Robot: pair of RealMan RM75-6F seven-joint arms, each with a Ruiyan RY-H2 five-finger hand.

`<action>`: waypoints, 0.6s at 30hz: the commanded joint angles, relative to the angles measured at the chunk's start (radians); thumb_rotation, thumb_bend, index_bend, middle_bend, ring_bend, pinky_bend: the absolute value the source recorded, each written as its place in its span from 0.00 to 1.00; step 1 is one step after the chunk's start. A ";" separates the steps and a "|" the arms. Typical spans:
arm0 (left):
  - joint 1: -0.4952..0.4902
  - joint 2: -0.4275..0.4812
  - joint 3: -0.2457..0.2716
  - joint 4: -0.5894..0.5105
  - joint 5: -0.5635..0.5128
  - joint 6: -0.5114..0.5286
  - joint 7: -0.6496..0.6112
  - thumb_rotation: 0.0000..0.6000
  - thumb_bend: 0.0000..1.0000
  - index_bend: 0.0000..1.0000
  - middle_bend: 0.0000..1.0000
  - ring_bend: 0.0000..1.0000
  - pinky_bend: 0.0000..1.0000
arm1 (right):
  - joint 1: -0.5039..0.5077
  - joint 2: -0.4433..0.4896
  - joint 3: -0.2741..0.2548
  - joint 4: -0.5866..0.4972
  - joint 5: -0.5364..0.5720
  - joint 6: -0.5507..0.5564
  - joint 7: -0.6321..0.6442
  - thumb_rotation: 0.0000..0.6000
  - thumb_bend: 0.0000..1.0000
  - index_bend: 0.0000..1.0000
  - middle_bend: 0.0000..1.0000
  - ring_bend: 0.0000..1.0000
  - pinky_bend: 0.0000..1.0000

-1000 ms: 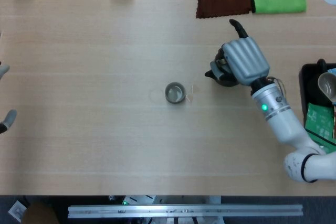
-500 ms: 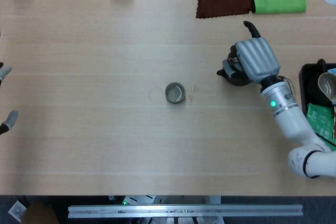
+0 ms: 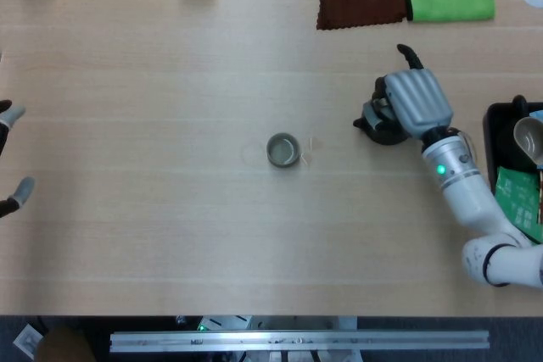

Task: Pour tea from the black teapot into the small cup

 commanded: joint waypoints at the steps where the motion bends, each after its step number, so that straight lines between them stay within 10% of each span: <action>1: -0.001 -0.001 -0.001 0.001 -0.001 -0.001 0.000 1.00 0.22 0.15 0.16 0.18 0.16 | -0.006 -0.005 0.002 0.008 -0.009 -0.003 0.009 1.00 0.43 0.75 0.62 0.69 0.06; 18: -0.006 -0.008 -0.002 0.004 -0.004 -0.007 0.004 1.00 0.22 0.15 0.16 0.18 0.16 | -0.028 0.018 0.011 -0.014 -0.068 -0.007 0.062 1.00 0.28 0.40 0.36 0.35 0.03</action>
